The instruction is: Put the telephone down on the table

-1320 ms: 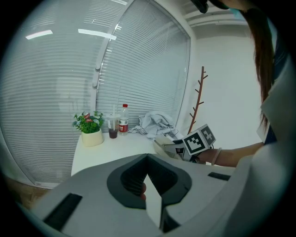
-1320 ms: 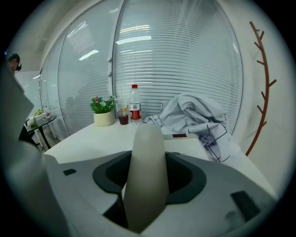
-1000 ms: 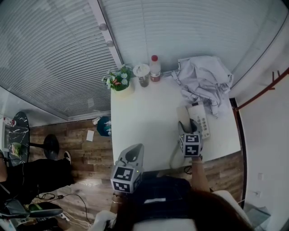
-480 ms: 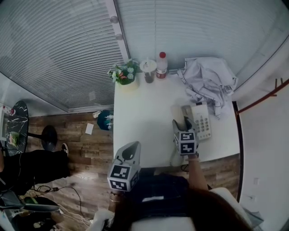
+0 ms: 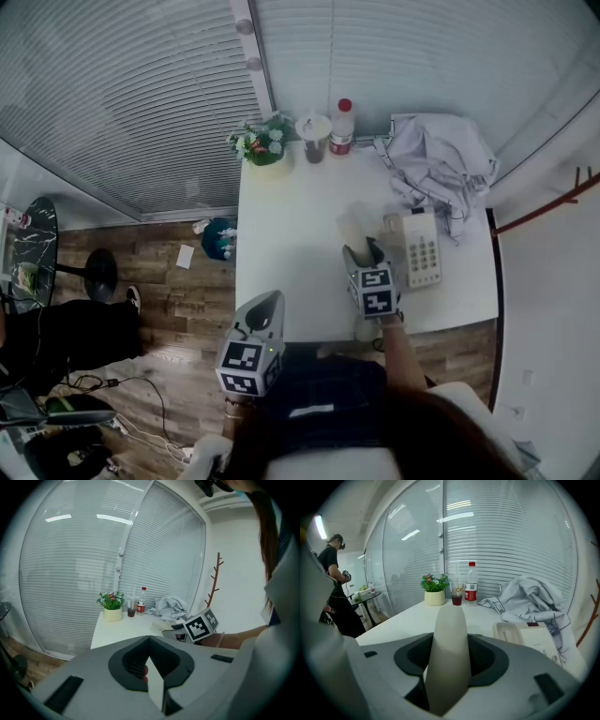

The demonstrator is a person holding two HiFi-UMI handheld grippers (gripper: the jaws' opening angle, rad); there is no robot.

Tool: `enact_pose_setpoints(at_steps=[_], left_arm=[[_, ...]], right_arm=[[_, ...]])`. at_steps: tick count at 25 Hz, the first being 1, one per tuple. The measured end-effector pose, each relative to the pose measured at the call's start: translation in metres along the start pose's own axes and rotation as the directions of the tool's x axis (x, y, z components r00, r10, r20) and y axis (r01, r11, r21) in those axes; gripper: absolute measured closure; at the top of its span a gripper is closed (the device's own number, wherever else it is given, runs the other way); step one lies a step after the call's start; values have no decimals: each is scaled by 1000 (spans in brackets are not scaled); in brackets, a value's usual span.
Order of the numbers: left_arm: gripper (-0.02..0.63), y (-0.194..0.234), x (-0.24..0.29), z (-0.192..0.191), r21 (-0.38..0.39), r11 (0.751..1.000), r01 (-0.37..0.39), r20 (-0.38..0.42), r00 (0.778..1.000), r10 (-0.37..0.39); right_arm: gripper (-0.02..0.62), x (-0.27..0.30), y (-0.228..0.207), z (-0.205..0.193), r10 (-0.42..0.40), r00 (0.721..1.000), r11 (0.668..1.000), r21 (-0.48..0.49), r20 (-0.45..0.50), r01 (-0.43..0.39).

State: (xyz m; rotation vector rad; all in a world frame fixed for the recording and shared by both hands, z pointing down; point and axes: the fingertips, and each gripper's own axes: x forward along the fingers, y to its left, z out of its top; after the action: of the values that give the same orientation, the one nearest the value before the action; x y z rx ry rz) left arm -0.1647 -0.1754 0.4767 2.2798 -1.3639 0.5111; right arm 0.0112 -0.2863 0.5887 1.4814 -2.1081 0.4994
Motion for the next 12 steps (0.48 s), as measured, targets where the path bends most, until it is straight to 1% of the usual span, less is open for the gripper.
enact_pose_setpoints(at_steps=[6, 12], left_arm=[[598, 6, -3, -1, -6, 1000, -12, -5, 1000, 12], [599, 13, -6, -4, -8, 1000, -21, -8, 1000, 21]], right_arm=[[373, 8, 16, 0, 38, 999, 999, -11, -10, -39], [373, 11, 30, 1, 60, 998, 998, -27, -22, -61]])
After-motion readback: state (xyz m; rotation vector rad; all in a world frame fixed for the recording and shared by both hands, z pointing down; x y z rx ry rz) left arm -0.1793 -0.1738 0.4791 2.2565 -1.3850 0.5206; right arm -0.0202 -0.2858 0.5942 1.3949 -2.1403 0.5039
